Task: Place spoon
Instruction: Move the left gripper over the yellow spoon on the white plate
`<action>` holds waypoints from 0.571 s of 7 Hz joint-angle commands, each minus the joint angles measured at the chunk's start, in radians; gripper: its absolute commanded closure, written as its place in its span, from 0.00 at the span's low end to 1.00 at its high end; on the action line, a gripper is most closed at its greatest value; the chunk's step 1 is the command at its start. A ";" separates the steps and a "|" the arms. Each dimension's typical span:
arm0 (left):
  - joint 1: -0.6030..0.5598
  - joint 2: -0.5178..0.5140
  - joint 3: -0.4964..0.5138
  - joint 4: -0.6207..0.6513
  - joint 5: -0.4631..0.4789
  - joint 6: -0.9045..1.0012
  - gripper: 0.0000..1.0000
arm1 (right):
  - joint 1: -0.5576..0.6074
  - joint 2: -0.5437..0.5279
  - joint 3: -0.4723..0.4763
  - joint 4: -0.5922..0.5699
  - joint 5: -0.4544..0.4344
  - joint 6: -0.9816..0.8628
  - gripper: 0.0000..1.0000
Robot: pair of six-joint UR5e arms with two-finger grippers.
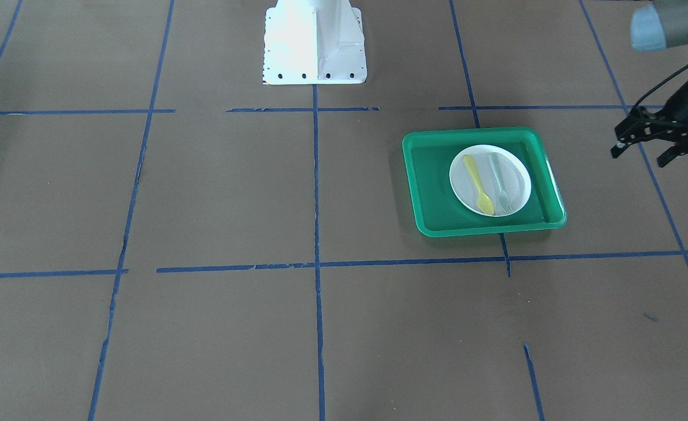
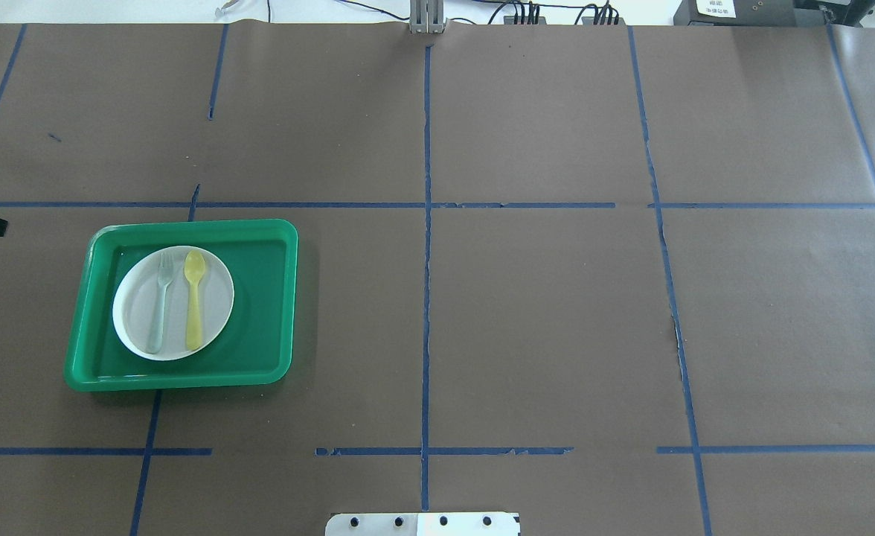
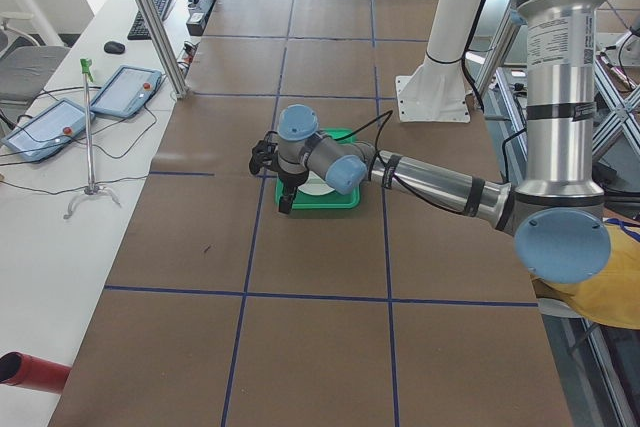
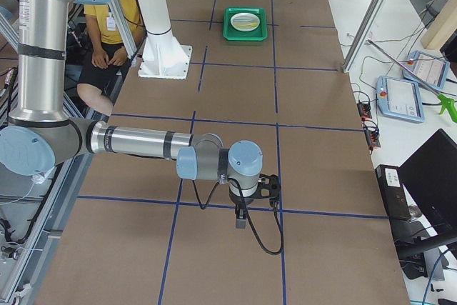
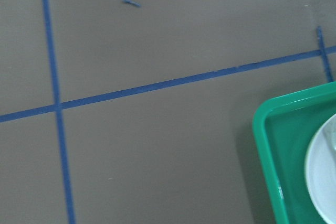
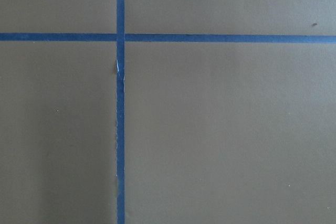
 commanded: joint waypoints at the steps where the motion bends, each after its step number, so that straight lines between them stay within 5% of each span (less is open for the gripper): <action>1: 0.227 -0.087 0.003 -0.056 0.177 -0.313 0.00 | 0.000 0.000 0.000 0.000 0.000 0.000 0.00; 4: 0.393 -0.188 0.096 -0.056 0.319 -0.492 0.01 | 0.000 0.000 0.000 0.000 0.000 0.000 0.00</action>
